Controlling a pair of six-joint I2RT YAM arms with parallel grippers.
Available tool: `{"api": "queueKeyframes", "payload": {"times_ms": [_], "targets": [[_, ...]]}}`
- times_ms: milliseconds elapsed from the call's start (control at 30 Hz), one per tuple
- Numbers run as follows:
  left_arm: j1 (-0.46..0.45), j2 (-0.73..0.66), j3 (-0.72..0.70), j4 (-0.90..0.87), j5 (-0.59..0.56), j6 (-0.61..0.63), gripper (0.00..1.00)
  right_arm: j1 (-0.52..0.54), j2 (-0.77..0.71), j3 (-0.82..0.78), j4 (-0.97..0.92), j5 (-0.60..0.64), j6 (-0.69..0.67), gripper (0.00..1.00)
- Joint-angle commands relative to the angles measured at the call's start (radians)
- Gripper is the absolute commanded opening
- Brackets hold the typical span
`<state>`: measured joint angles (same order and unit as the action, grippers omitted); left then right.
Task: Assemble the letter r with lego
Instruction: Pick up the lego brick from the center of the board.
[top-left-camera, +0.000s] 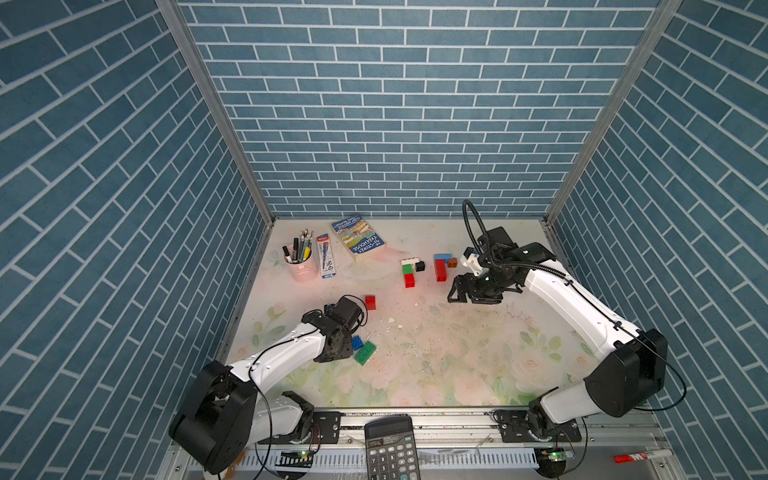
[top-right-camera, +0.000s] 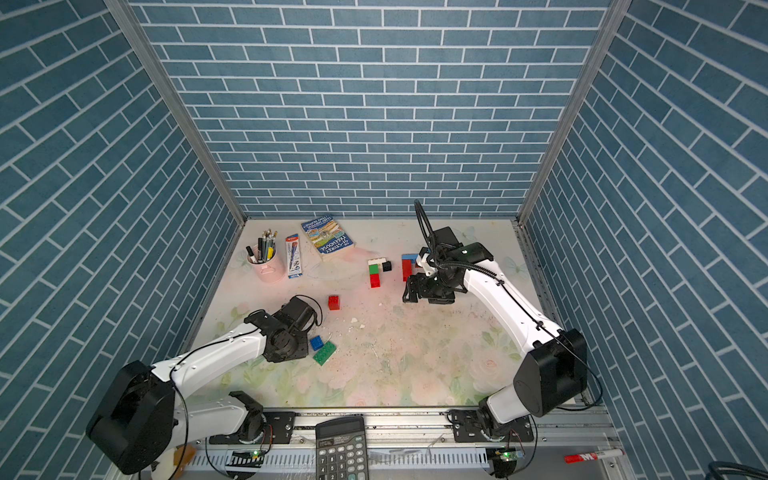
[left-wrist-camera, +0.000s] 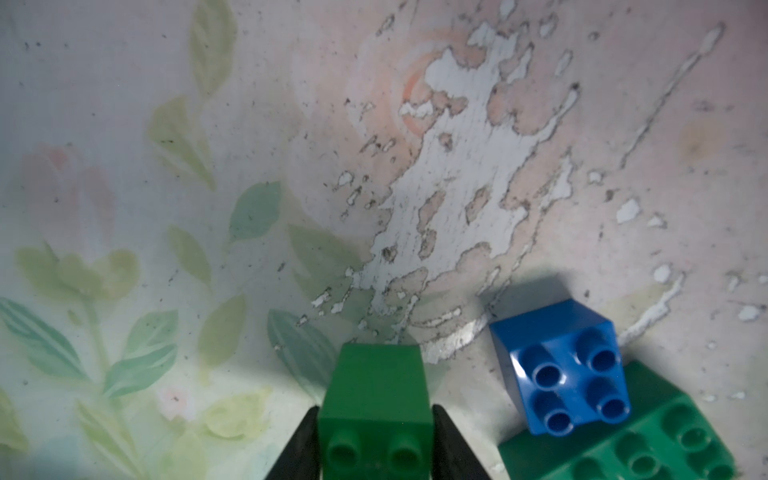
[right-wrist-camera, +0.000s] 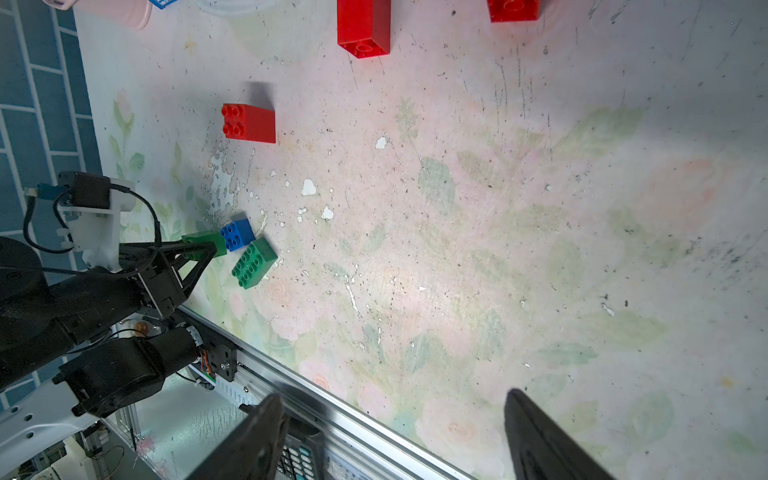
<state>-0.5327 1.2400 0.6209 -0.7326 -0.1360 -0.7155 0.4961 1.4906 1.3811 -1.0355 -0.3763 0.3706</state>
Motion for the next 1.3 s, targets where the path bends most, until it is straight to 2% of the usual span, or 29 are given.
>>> {"api": "queueKeyframes", "payload": {"times_ms": [0, 200, 367, 533, 1000, 1267], "targets": [[-0.004, 0.027, 0.01, -0.008, -0.017, 0.008, 0.35, 0.001, 0.018, 0.018, -0.024, 0.017, 0.017, 0.83], [-0.003, 0.078, 0.067, -0.035, -0.024, 0.005, 0.23, 0.001, 0.041, 0.042, -0.039, 0.017, 0.003, 0.83], [-0.003, 0.066, 0.18, -0.127, -0.04, -0.009, 0.21, -0.002, 0.051, 0.049, -0.031, 0.035, 0.001, 0.83], [-0.003, 0.072, 0.294, -0.141, -0.029, -0.025, 0.21, -0.011, 0.061, 0.039, -0.005, 0.034, 0.002, 0.83], [-0.018, 0.411, 0.616, -0.069, -0.025, 0.05, 0.21, -0.081, 0.066, 0.047, -0.013, 0.016, -0.016, 0.83], [-0.018, 0.514, 0.694, -0.051, -0.006, 0.102, 0.21, -0.115, 0.071, 0.058, -0.036, 0.019, -0.035, 0.83]]}}
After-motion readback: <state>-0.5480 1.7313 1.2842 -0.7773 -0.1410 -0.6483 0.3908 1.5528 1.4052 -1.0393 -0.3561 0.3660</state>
